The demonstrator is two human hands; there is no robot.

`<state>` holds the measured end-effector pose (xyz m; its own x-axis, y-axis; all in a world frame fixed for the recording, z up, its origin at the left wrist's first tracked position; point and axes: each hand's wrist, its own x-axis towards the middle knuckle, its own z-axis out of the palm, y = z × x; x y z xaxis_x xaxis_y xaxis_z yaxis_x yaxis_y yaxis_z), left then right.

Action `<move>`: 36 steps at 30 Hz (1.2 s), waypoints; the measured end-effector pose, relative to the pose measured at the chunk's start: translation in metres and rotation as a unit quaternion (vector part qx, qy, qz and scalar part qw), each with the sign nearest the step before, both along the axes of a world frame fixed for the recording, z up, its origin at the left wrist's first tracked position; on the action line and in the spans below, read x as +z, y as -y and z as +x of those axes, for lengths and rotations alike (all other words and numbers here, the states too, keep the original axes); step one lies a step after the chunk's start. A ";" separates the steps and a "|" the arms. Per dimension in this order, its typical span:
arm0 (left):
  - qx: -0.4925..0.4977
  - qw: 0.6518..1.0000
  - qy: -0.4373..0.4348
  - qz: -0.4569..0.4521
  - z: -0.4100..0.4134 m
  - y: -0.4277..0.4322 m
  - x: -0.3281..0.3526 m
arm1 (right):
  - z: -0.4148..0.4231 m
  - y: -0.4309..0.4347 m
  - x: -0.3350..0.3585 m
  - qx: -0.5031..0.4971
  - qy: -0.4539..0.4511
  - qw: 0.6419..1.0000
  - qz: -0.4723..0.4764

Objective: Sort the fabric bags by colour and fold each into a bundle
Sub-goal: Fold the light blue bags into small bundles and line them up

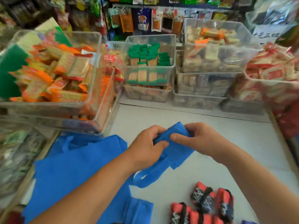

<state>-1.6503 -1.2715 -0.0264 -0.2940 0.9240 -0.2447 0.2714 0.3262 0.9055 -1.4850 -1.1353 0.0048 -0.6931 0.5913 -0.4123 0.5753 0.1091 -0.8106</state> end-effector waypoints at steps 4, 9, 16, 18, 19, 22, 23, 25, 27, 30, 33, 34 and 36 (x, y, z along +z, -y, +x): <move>0.007 0.999 0.040 0.033 0.012 0.020 0.042 | 0.008 0.022 0.041 0.006 -0.031 0.999 0.034; -0.029 0.996 -0.057 0.069 0.005 0.054 0.069 | 0.016 0.042 0.058 -0.004 -0.054 0.997 0.054; -0.168 0.800 -0.522 0.241 -0.014 0.113 0.063 | 0.017 0.026 0.071 -0.114 -0.086 0.987 -0.069; -0.168 0.776 -0.566 0.223 -0.023 0.112 0.049 | 0.016 0.023 0.070 -0.117 -0.078 0.985 -0.103; -0.160 0.781 -0.560 0.225 -0.028 0.112 0.045 | 0.016 0.022 0.069 -0.119 -0.075 0.982 -0.122; -0.142 0.830 -0.467 0.270 -0.035 0.116 0.045 | 0.020 0.017 0.065 -0.118 -0.067 0.981 -0.137; -0.135 0.861 -0.411 0.269 -0.034 0.120 0.048 | 0.021 0.015 0.062 -0.114 -0.060 0.983 -0.130; -0.096 0.940 -0.248 0.214 -0.030 0.128 0.060 | 0.023 0.013 0.051 -0.119 -0.046 0.986 -0.109; -0.065 0.984 -0.111 0.125 -0.029 0.132 0.069 | 0.026 0.013 0.035 -0.133 -0.028 0.987 -0.084; -0.033 0.992 0.031 0.117 -0.022 0.122 0.065 | 0.030 0.022 0.003 -0.145 -0.008 0.985 -0.097; 0.076 0.977 0.140 0.140 -0.006 0.104 0.051 | 0.036 0.033 -0.026 -0.166 -0.007 0.975 -0.150; 0.106 0.970 0.176 0.131 -0.002 0.099 0.046 | 0.038 0.035 -0.034 -0.171 -0.009 0.973 -0.157; 0.172 0.953 0.235 0.086 0.004 0.089 0.031 | 0.042 0.039 -0.046 -0.189 -0.020 0.966 -0.174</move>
